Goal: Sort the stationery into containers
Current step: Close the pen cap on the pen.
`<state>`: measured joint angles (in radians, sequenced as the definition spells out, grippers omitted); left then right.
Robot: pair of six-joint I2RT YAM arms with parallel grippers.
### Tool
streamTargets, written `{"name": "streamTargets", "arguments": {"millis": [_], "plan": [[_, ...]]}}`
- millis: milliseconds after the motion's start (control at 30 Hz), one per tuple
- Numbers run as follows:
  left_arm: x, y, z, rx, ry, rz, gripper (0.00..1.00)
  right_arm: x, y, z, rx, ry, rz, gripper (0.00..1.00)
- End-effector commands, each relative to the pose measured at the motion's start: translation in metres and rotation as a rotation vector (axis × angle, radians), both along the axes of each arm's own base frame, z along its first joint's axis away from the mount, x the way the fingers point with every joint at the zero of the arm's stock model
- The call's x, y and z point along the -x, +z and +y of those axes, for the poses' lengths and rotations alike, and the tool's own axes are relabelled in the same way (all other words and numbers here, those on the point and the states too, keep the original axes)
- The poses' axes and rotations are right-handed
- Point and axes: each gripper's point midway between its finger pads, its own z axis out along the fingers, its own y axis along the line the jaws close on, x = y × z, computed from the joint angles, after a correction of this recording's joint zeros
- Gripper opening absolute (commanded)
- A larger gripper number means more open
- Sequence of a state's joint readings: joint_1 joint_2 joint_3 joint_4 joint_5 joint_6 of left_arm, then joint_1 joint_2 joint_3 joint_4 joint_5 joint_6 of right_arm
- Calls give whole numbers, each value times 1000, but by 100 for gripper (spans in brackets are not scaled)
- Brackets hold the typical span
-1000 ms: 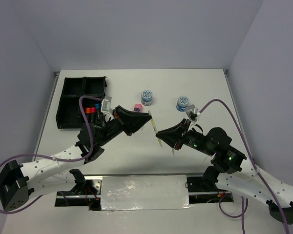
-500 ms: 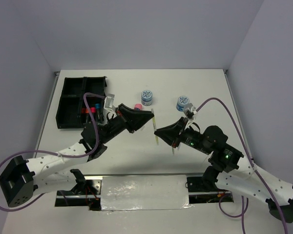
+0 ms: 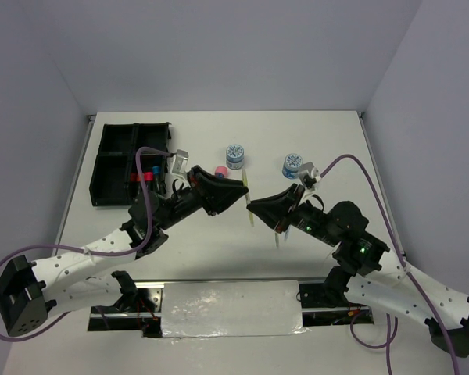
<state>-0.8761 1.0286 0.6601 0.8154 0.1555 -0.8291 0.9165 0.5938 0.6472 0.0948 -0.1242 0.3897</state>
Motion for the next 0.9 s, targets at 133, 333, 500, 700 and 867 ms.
{"name": "streamTargets", "arguments": {"millis": [133, 333, 500, 700, 867], "plan": [[22, 30, -6, 37, -100, -149, 33, 3, 24, 6, -72, 34, -64, 0], [53, 35, -10, 58, -252, -276, 3, 4, 24, 13, -45, 66, -70, 0], [66, 42, -5, 69, -280, -349, 0, 6, 24, 20, -32, 109, -79, 48], [67, 47, 1, 83, -258, -349, 0, 4, 29, 26, -24, 121, -93, 46], [61, 39, -4, 49, -250, -323, 0, 4, 37, 27, -30, 129, -109, 6]]}}
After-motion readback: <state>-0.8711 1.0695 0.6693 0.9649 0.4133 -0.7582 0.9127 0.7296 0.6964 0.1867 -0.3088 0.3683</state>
